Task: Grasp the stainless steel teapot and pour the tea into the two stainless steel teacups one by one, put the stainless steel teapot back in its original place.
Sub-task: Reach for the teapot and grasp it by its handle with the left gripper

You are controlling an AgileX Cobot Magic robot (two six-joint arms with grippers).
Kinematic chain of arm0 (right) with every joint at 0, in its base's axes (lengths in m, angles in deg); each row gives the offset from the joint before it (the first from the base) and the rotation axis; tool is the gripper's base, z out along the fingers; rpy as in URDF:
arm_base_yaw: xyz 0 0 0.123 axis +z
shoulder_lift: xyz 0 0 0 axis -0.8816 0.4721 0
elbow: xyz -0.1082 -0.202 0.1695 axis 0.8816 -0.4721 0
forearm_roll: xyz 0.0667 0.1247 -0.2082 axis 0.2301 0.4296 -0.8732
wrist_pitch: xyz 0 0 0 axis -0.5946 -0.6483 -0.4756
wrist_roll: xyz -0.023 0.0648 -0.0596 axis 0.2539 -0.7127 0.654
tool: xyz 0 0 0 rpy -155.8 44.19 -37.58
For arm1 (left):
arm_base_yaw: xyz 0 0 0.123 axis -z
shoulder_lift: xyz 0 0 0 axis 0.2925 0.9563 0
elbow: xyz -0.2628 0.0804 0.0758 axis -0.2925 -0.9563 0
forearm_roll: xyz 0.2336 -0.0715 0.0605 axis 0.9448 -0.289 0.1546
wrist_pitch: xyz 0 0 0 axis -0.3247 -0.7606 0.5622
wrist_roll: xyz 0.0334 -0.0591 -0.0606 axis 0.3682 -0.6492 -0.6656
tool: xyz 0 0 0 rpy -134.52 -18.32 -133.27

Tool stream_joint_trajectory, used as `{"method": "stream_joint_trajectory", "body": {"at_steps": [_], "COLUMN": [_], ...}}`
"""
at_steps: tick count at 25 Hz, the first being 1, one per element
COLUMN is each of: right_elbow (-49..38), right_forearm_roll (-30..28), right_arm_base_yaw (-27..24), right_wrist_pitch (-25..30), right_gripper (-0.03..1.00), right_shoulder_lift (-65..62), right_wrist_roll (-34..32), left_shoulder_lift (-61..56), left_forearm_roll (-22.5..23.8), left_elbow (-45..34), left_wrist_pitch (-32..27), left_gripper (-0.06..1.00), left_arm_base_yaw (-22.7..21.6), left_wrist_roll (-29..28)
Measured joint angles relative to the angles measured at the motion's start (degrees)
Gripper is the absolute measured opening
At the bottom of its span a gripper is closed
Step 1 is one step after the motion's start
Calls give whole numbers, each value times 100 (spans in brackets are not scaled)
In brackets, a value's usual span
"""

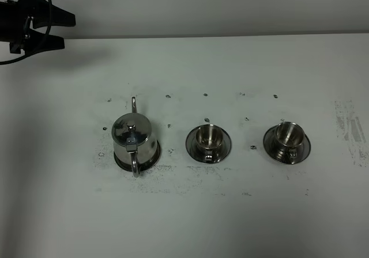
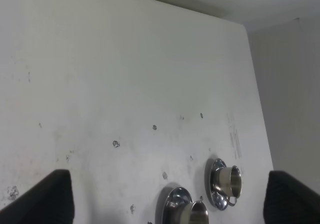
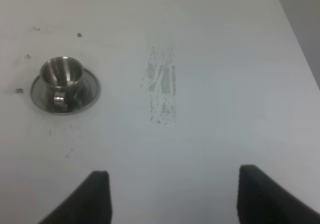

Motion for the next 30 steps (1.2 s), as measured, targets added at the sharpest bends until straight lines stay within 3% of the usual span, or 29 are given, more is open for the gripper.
{"method": "stream_joint_trajectory", "body": {"at_steps": [17,27,30], "right_elbow": [0,0,0], "right_forearm_roll": [88,100,105], "right_arm_base_yaw": [63,1496,1685], "right_wrist_pitch": [0,0,0], "right_gripper": [52,52,52], "right_shoulder_lift": [-6,-6,-6], "right_wrist_roll": [-4,-4,-4], "left_shoulder_lift": [2,-13,-13], "left_forearm_roll": [0,0,0], "left_elbow": [0,0,0], "left_wrist_pitch": [0,0,0], "left_gripper": [74,74,74], "left_arm_base_yaw": [0,0,0], "left_wrist_roll": [138,152,177]}}
